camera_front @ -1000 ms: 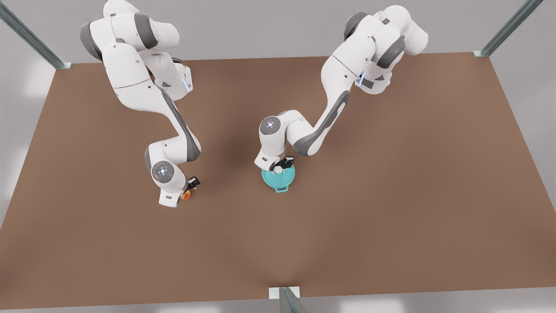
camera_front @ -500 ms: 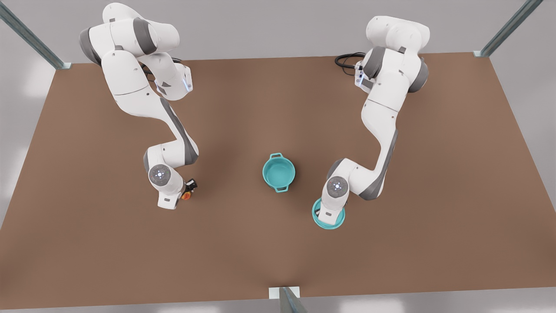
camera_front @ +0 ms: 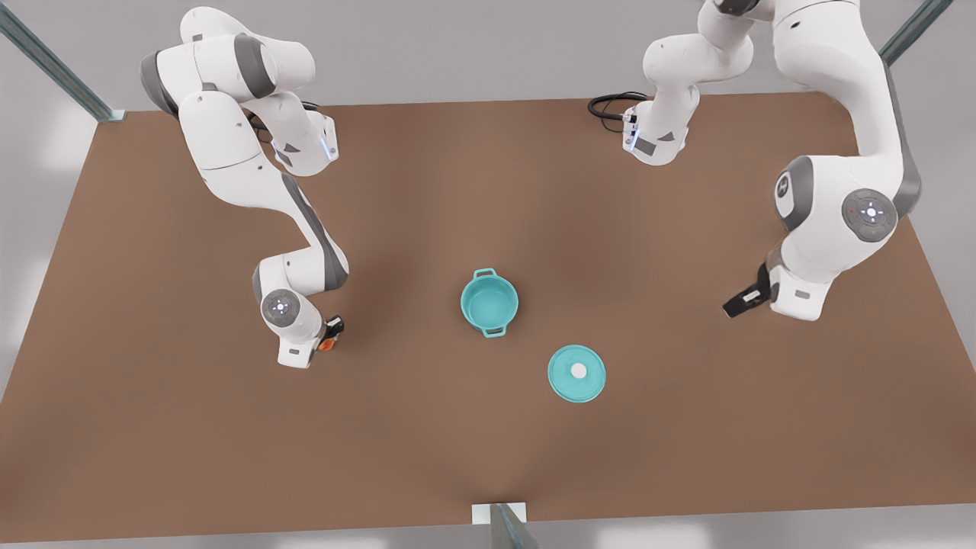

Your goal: Open the pot lid and put the potato into the pot

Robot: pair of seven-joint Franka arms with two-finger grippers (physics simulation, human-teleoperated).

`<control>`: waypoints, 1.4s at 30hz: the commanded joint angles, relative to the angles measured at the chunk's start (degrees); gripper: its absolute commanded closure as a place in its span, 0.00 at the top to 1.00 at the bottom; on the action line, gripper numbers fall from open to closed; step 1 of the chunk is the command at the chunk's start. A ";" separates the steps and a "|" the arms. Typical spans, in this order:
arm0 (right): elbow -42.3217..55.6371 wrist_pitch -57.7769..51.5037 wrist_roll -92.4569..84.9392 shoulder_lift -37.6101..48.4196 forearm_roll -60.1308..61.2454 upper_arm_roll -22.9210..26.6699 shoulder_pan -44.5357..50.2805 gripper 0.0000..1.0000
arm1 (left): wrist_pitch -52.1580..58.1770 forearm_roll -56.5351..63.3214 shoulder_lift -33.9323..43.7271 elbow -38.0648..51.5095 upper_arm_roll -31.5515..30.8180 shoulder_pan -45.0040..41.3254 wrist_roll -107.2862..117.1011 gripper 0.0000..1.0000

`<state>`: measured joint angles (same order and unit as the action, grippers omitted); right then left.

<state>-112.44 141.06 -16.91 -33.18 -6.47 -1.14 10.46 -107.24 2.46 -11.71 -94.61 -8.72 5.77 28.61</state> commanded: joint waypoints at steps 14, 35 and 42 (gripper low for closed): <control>0.55 -5.62 -1.11 6.81 0.23 -2.81 0.62 0.51 | 4.23 -1.05 0.46 0.75 0.64 1.79 -27.90 1.00; 16.81 -9.58 0.30 6.55 3.13 -17.76 10.37 0.51 | 4.32 -0.70 0.55 0.40 0.55 1.79 -27.64 1.00; 23.58 -7.47 6.89 -1.98 2.69 -17.40 16.87 0.50 | 4.32 -0.70 0.55 0.40 0.55 1.79 -27.55 1.00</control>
<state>-89.20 132.22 -17.00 -34.55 -3.36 -18.49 26.83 -102.95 1.71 -11.23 -94.25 -8.16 7.55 3.57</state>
